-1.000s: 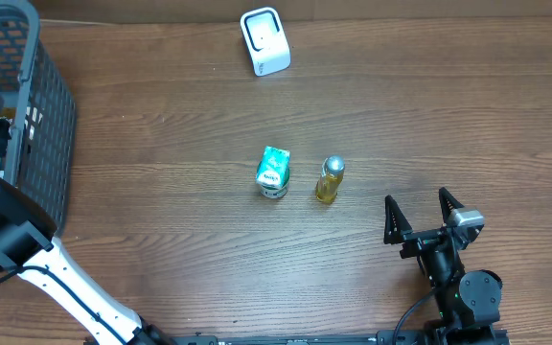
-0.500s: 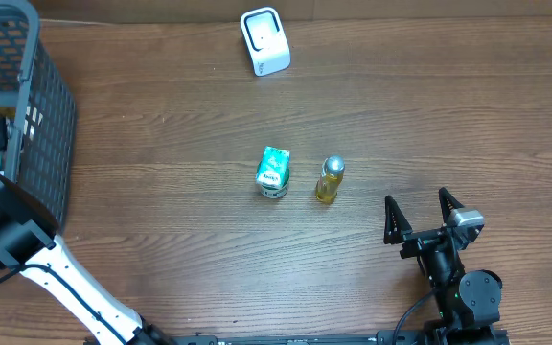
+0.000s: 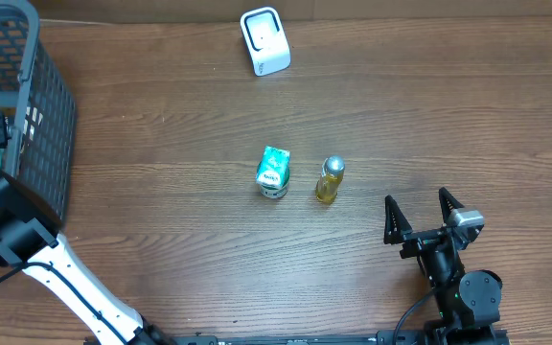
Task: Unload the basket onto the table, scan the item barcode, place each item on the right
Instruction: 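Grasp the green-and-brown snack bag in the basket with the left gripper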
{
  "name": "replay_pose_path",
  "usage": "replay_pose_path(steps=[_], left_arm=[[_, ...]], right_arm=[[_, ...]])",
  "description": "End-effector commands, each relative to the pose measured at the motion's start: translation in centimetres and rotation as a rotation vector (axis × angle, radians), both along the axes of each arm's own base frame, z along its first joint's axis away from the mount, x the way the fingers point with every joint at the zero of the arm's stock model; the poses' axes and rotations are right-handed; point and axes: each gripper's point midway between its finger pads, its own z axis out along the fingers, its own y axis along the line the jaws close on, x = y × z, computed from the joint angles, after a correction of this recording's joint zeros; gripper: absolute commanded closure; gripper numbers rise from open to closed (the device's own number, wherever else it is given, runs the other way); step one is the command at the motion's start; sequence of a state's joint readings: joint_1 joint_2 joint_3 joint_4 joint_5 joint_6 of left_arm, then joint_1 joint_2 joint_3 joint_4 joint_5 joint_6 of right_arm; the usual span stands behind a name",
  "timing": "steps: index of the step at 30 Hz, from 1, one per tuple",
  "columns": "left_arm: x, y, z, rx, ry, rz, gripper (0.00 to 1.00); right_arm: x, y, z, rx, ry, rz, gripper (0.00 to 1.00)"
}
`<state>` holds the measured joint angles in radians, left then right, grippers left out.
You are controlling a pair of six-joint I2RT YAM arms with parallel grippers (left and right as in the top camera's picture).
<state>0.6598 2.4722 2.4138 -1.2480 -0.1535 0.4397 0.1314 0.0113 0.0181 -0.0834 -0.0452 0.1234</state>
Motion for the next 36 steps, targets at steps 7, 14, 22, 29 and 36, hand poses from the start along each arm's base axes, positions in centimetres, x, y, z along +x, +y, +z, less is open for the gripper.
replay_pose_path(steps=[7,14,22,29,36], left_arm=[[-0.4,-1.4,-1.4,-0.046,0.010,0.033,0.00],[0.8,-2.2,1.8,0.015,-0.048,0.074,0.00],[0.2,-2.3,7.6,0.084,-0.161,0.233,0.01],[-1.9,-1.5,6.8,0.151,-0.062,0.279,0.00],[-2.7,-1.5,3.5,0.150,0.003,0.272,0.00]], right_arm=[[0.0,-0.2,-0.3,0.004,0.000,-0.010,0.00],[0.0,-0.2,-0.3,0.004,0.000,-0.010,0.00],[0.0,-0.2,-0.3,0.004,0.000,-0.010,0.00],[0.0,-0.2,-0.3,0.004,0.001,-0.010,0.00],[0.0,-0.2,-0.3,0.004,0.000,-0.010,0.00]])
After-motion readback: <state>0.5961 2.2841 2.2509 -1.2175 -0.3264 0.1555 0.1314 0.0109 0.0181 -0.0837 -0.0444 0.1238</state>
